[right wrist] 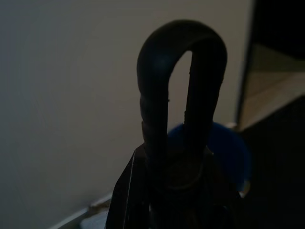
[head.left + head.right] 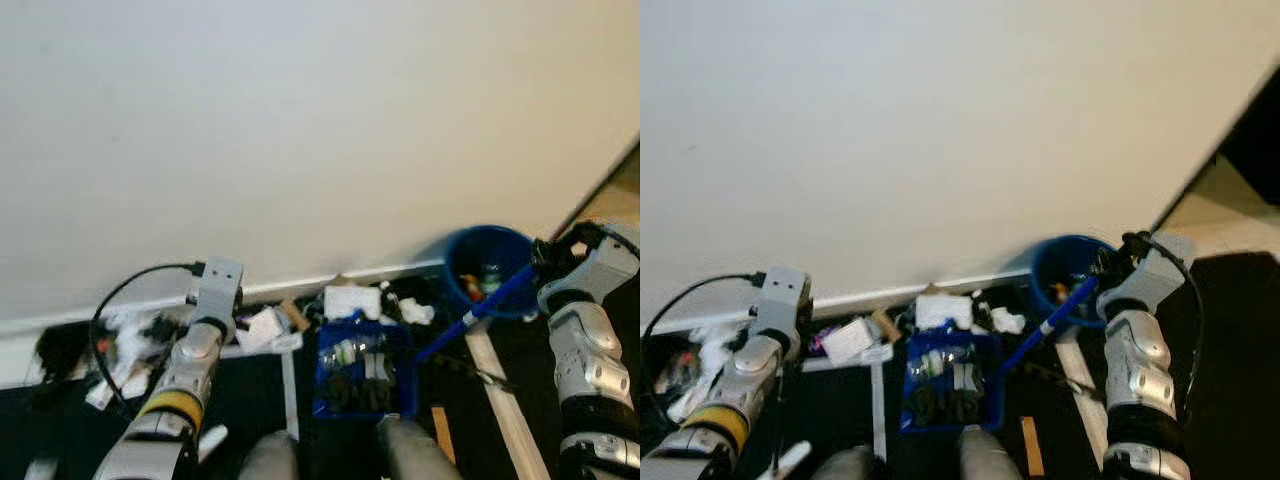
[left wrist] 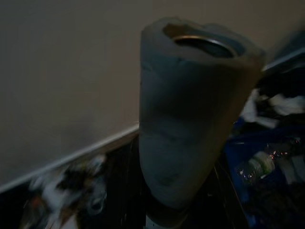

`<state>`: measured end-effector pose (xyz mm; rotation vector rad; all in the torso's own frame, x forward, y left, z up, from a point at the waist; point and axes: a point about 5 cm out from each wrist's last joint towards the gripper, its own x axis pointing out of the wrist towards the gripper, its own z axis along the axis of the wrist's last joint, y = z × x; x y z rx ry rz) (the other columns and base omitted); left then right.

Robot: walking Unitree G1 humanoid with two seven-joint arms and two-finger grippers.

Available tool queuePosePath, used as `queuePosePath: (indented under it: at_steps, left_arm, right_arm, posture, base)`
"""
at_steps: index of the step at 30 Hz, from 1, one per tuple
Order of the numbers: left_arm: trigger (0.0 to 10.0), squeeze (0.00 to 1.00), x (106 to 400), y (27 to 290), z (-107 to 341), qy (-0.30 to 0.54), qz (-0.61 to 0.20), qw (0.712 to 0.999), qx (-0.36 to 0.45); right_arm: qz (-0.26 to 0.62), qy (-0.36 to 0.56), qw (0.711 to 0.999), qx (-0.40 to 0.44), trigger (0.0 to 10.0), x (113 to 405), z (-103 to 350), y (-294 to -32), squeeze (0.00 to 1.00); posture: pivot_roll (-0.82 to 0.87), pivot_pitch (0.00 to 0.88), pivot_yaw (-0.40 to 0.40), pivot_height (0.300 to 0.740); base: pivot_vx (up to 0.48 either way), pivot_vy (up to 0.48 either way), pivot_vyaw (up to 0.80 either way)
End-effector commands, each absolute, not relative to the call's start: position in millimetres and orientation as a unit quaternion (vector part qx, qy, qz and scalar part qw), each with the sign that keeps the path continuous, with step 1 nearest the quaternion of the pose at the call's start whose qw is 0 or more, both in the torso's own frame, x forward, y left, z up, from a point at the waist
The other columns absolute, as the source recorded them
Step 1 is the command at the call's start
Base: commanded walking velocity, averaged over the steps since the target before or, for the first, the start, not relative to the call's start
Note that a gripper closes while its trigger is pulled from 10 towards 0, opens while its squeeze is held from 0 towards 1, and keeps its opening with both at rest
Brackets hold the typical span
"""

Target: Sweep floor

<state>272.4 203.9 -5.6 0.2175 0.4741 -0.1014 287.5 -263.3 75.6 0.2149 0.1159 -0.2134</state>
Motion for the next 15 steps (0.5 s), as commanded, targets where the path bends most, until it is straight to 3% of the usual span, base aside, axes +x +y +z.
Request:
queuePosePath:
  at_steps: [1,12,15]
  left_arm:
    - [10.0,0.00,273,196,-7,0.233,-0.056,0.967,0.089]
    - [10.0,0.00,272,201,-7,0.234,-0.038,0.968,0.078]
    - [10.0,0.00,272,201,-7,0.234,-0.035,0.969,0.077]
  right_arm:
    - [-0.103,0.033,0.988,0.110,10.0,293,90,-263,0.00]
    - [-0.088,0.021,0.990,0.106,10.0,301,106,-263,0.00]
    - [-0.079,0.011,0.991,0.105,10.0,303,112,-262,0.00]
  posture:
    - [0.07,0.000,-0.017,0.740]
    - [0.07,0.000,-0.027,0.740]
    - [0.07,0.000,-0.028,0.740]
  base:
    - [0.000,0.000,-0.80]
    - [0.000,0.000,-0.80]
    - [0.000,0.000,-0.18]
